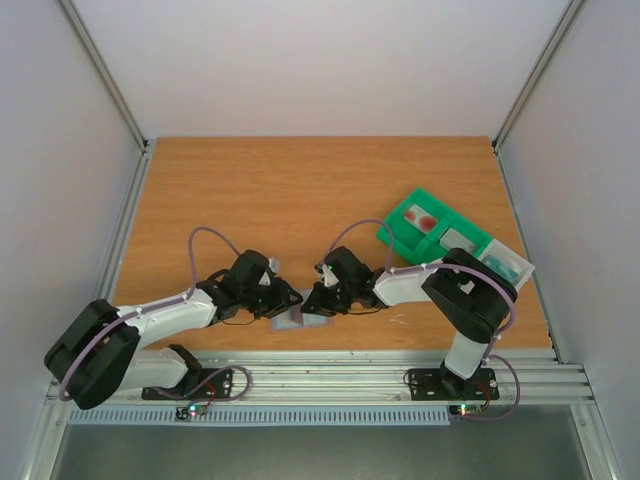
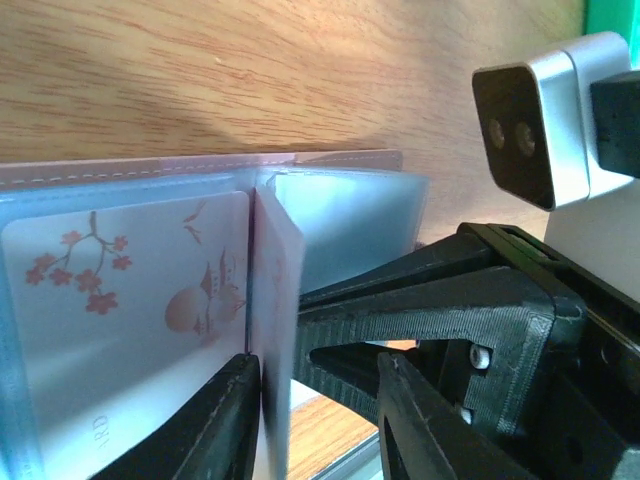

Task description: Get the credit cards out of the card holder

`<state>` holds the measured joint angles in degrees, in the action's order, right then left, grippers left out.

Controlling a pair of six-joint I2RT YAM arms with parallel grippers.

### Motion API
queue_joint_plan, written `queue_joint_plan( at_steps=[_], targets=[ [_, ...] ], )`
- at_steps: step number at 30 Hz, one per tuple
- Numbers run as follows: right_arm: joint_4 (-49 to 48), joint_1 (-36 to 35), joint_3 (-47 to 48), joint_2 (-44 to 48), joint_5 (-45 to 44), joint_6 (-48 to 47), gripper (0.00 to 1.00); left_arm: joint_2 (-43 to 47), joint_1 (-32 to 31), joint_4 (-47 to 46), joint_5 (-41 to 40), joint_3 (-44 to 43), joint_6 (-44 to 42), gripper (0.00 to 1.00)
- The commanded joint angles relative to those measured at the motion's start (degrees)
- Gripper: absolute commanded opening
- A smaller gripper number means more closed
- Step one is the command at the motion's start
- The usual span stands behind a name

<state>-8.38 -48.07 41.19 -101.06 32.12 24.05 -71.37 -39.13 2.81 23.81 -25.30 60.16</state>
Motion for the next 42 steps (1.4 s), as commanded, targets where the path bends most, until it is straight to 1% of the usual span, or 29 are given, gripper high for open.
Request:
queue_joint_plan(
  at_steps=[1,10,17,23,26,30,42],
  targets=[
    [1.6,0.1,-3.1,2.4,-3.8,-1.5,0.07,-1.2,-0.7,-5.0,-0.1,-0.7,1.2,0.35],
    [0.1,1.2,-5.0,3.7,-5.0,-1.3,0.07,-5.4,-1.4,-10.4,1.8,-1.5,3.1,0.35],
    [1.8,2.1,-6.5,7.3,-7.7,-2.0,0.08,-6.6,-1.7,-10.7,2.5,-3.3,3.3,0.36],
    [5.2,3.5,-7.2,11.7,-8.8,-2.6,0.10,-8.5,-1.7,-12.3,3.0,-3.7,3.6,0.37],
    [7.8,3.9,-7.3,14.8,-10.4,-4.1,0.13,-9.1,-1.8,-13.4,3.8,-3.9,4.3,0.37],
    [13.7,4.9,-6.8,18.4,-12.2,-6.2,0.17,-8.6,-1.8,-11.2,3.3,-4.8,3.2,0.37],
    [20.9,5.2,-5.2,26.9,-14.8,-8.2,0.19,-9.2,-2.4,-12.2,4.3,-6.9,4.1,0.37]
  ],
)
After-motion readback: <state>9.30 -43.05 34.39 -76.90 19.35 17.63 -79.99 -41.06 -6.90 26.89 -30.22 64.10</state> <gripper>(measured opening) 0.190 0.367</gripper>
